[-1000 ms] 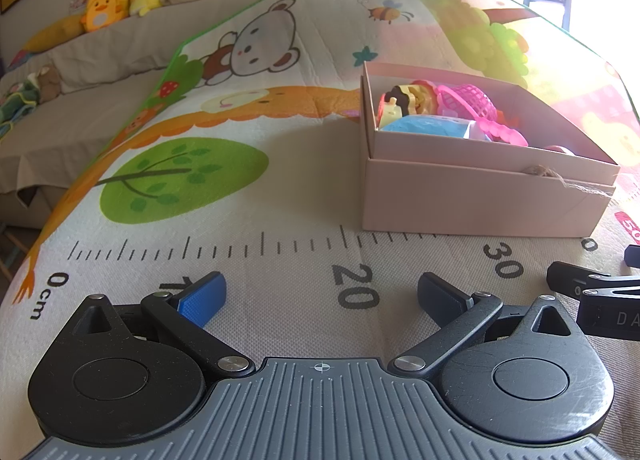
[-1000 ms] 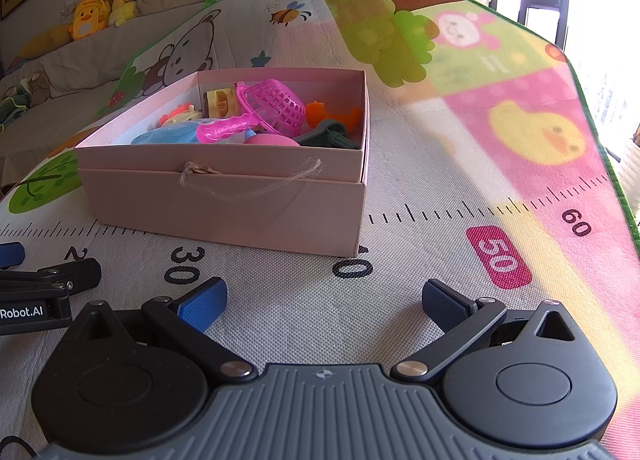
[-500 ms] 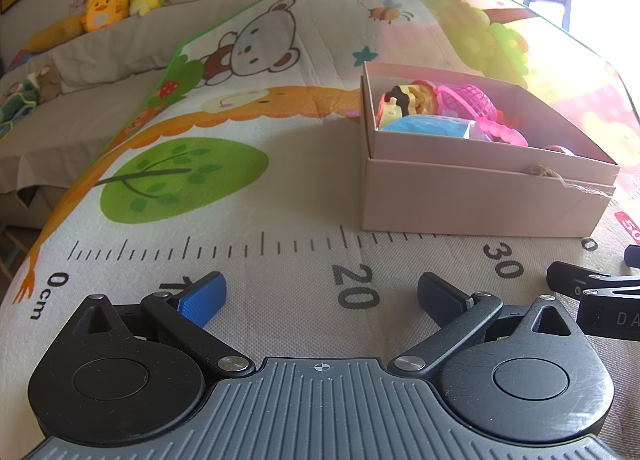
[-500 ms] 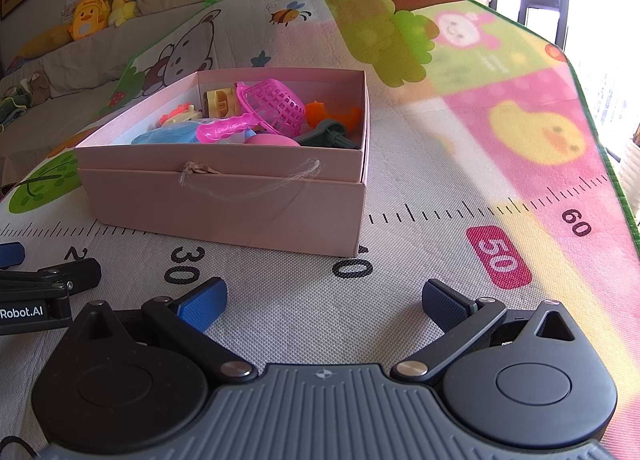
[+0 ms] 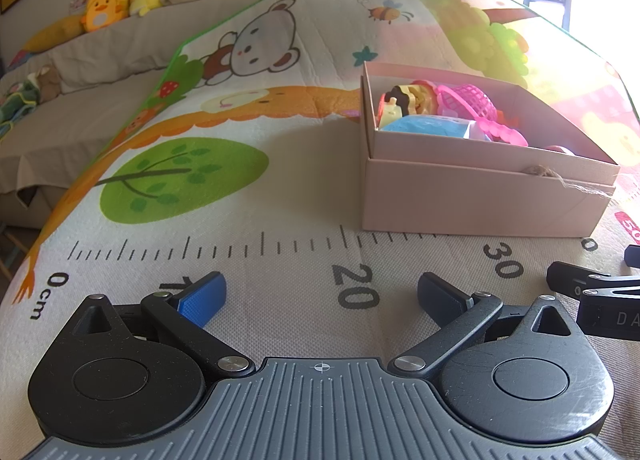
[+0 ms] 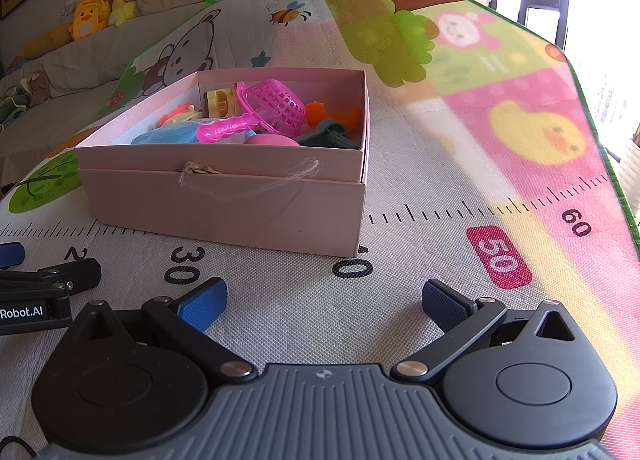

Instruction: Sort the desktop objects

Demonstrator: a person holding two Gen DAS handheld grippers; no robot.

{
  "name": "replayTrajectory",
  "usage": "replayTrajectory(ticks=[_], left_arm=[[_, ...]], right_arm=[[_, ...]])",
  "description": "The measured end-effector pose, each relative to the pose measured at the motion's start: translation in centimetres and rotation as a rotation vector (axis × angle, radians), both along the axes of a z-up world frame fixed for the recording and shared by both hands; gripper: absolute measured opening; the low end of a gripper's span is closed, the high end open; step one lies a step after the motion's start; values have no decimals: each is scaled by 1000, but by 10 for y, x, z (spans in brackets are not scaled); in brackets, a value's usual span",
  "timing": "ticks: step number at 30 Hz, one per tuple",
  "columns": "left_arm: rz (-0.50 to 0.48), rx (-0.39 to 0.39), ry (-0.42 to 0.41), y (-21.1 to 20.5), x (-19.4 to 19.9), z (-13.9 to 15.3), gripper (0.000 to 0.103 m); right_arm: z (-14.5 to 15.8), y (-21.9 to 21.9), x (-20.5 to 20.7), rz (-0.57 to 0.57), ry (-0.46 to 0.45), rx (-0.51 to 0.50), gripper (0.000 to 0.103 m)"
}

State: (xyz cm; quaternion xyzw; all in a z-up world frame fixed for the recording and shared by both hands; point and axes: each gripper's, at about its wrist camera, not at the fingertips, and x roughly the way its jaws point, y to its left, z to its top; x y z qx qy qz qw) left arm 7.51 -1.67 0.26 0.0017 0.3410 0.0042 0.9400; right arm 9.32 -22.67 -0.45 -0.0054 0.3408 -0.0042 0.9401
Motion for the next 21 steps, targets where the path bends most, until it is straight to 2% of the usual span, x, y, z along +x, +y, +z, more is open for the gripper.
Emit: replayTrajectory(ticks=[21], left_arm=[[1,1,-1,-1,1,0,103]], right_arm=[[0,0,0,0,0,0,103]])
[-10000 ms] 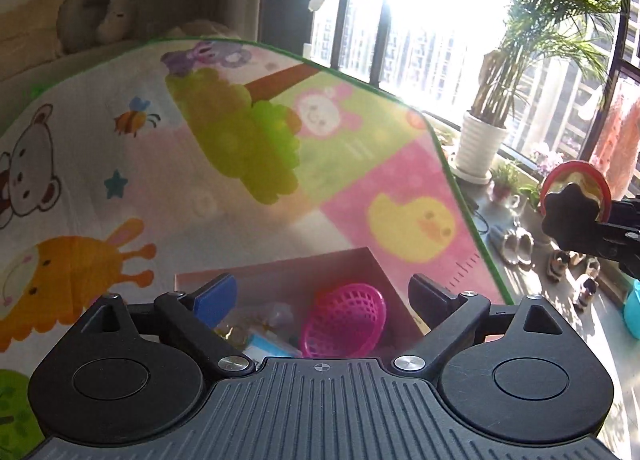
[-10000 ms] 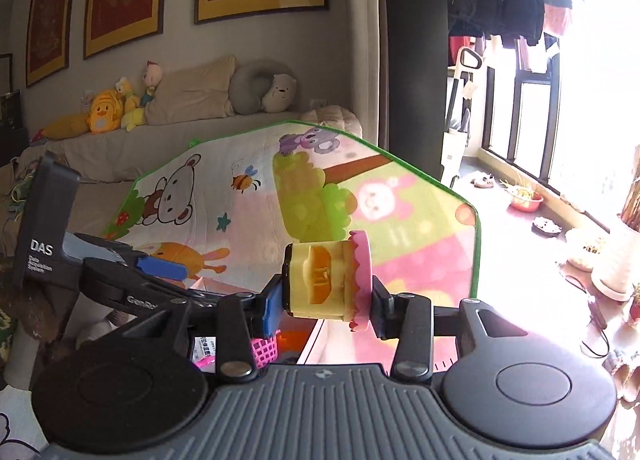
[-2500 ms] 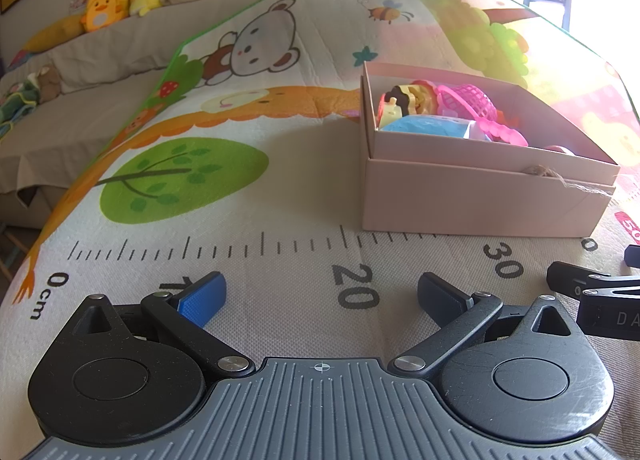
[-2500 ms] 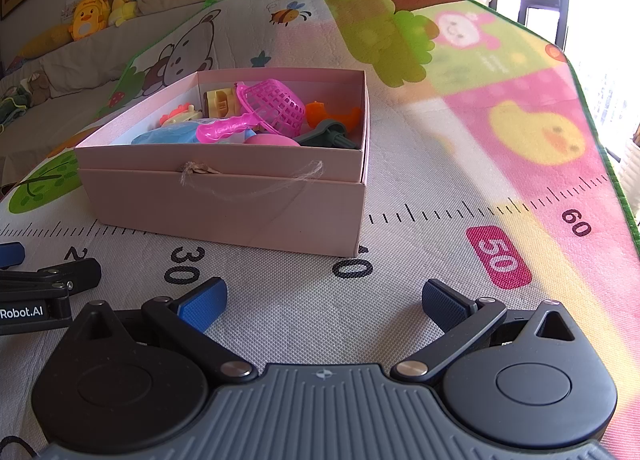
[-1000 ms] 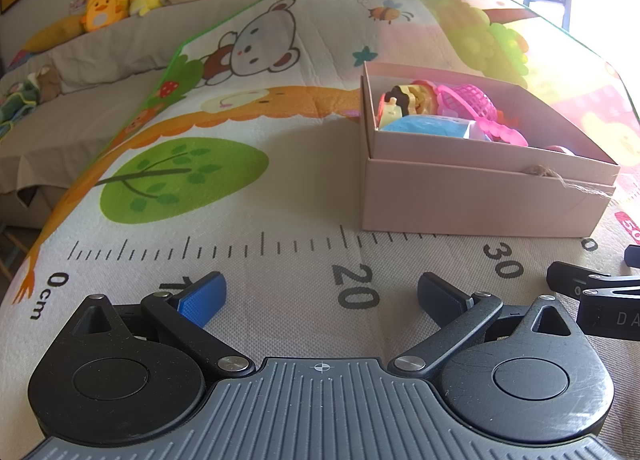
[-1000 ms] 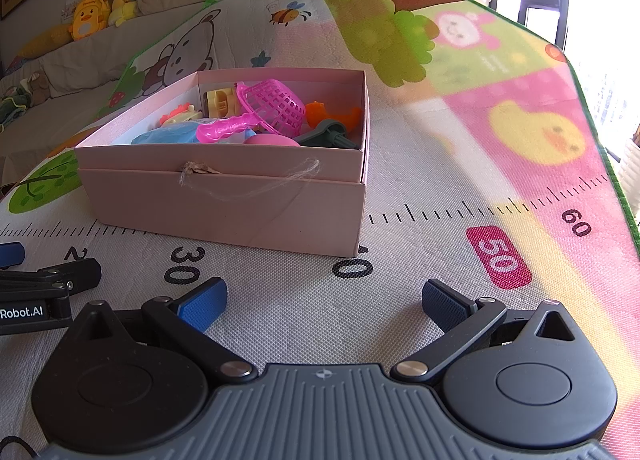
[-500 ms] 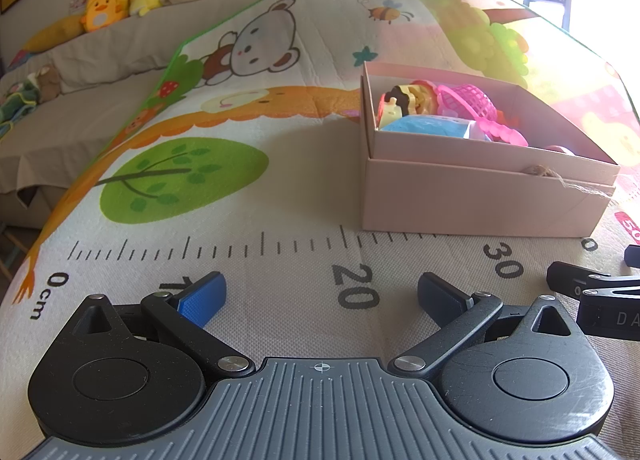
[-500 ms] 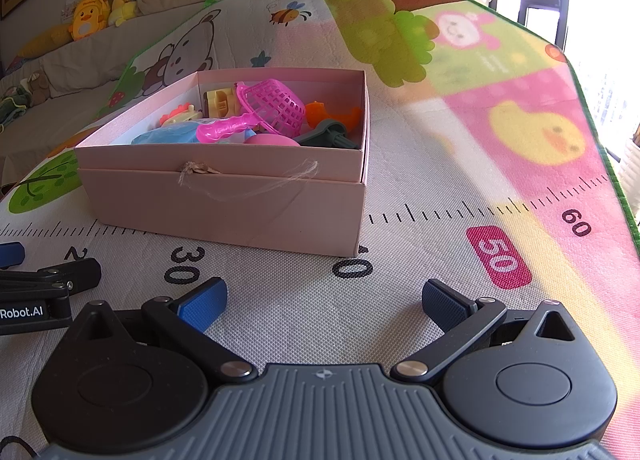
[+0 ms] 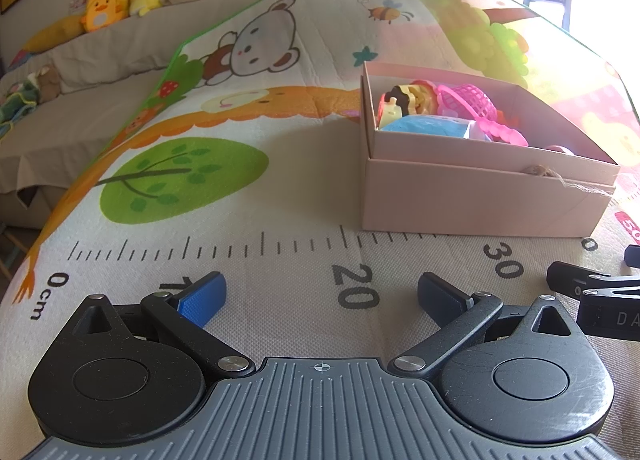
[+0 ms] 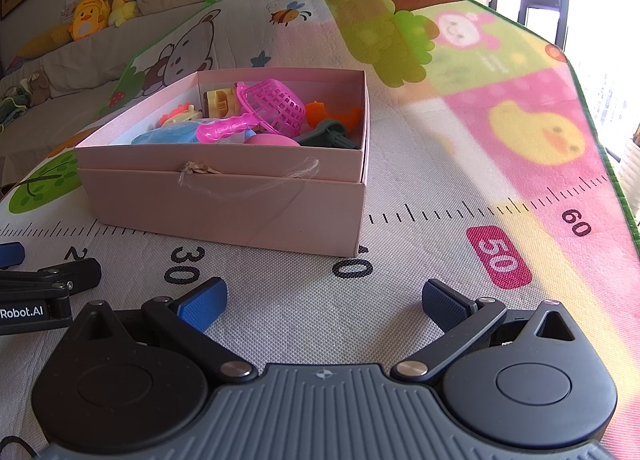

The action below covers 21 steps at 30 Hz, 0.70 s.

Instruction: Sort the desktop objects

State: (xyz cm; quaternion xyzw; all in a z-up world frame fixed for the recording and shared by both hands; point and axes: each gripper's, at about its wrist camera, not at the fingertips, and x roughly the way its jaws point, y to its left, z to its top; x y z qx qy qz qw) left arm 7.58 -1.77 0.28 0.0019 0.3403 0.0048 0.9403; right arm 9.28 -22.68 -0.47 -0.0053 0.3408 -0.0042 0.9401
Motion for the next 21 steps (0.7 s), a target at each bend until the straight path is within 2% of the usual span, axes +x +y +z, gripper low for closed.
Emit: replayTrajectory(ticks=[12,17,19,21], left_arm=[[-30,-11,21,4,1,1,103],[-12,-123,62,16,3,9,103],[24,-168,37,19,0,8,103],[22,-149,21,15,-3,7,103]], right_arm=[[0,0,-1,0,0,0,103],[0,0,-1,0,0,0,103],[0,0,-1,0,0,0,103],[0,0,-1,0,0,0,103]])
